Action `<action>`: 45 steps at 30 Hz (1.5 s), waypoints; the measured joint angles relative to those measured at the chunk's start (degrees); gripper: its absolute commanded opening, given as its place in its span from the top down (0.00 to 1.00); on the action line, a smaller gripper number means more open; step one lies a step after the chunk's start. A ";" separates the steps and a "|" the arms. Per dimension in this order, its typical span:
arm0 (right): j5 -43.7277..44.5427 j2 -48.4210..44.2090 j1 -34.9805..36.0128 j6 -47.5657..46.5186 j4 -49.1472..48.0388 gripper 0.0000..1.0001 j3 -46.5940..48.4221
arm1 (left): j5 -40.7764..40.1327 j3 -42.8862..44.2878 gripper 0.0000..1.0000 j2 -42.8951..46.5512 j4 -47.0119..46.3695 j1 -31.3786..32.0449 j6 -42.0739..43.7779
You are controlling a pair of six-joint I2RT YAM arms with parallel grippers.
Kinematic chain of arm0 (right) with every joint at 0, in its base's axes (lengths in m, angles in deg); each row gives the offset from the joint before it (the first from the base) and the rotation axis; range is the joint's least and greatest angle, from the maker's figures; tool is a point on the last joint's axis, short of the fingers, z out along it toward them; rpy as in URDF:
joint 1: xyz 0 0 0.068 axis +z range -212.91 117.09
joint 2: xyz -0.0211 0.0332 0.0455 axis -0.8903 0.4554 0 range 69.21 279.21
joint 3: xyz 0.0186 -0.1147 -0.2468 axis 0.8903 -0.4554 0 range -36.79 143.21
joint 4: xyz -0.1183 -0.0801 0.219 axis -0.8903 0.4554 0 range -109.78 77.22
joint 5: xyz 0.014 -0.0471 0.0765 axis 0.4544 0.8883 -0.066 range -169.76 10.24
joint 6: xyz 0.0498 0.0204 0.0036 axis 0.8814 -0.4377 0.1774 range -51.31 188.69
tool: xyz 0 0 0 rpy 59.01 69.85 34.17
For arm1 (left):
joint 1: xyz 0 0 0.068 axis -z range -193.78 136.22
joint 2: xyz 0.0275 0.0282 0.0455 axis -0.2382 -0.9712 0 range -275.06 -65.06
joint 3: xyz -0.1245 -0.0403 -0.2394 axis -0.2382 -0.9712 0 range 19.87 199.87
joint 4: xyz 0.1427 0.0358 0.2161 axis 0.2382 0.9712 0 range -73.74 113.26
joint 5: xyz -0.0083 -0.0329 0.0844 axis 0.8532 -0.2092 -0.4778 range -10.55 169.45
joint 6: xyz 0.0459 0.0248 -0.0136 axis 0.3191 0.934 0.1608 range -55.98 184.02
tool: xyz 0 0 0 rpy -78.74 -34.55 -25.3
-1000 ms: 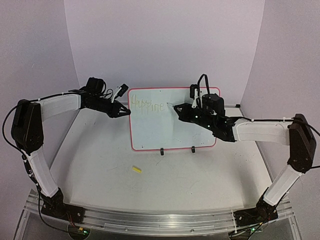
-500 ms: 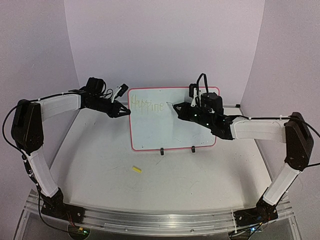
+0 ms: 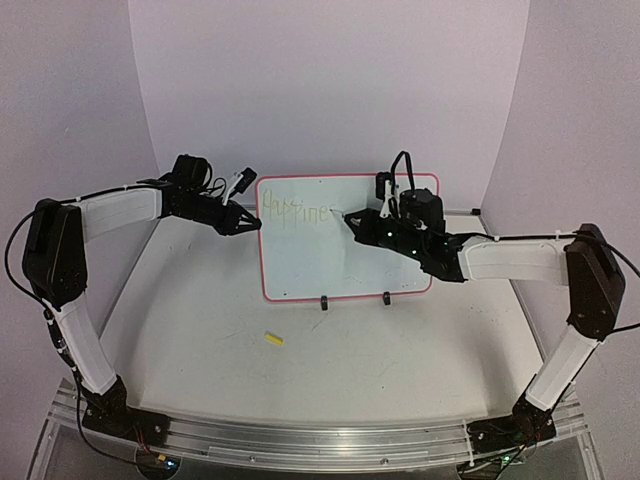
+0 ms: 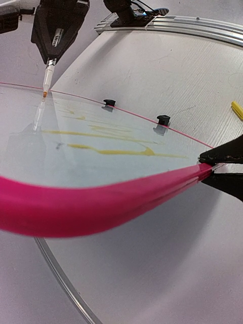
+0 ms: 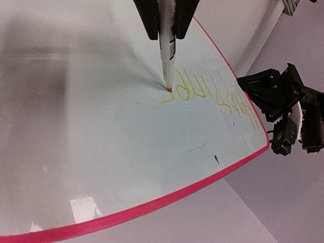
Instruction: Write a sentence on the whiteboard
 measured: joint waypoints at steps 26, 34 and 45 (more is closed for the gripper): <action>2.26 -2.11 0.01 0.26 0.69 1.00 -3.22 | -0.02 0.00 1.00 0.00 0.00 0.04 0.00; 1.54 -2.10 0.00 0.60 1.31 1.00 -3.50 | -0.02 0.00 1.00 0.00 0.00 0.04 0.00; -0.03 -1.83 -0.03 0.83 1.28 1.00 -3.00 | -0.03 0.00 1.00 0.00 0.02 0.11 0.08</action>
